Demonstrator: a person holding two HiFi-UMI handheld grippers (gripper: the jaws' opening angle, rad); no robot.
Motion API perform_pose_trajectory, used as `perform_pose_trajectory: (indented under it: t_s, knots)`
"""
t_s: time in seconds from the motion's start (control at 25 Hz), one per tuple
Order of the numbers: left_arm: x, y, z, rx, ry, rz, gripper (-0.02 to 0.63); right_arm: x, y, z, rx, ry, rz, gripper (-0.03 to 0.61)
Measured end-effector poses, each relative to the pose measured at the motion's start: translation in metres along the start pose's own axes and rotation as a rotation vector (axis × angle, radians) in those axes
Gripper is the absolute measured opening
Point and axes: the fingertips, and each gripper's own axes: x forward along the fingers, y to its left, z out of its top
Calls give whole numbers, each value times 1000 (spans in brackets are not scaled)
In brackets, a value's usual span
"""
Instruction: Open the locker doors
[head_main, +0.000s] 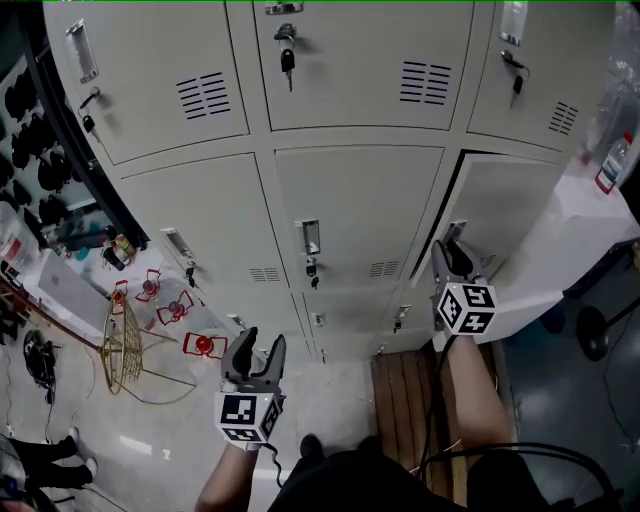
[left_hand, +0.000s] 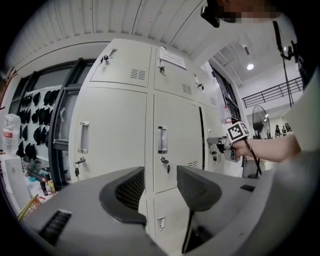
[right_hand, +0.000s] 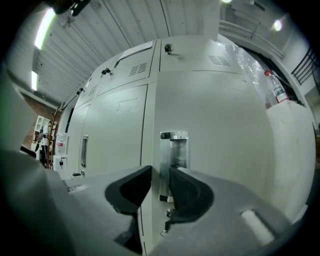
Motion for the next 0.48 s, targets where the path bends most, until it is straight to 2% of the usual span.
perform_pose_trajectory:
  t_s: [0.16,0.48]
  knots:
    - [8,-18,-3,1,11,-46,201,-23,1,0,9,-16,25,114]
    - [32,-79,-6,9,22,-178,201,-87,-8,2,-68,-40,77,117]
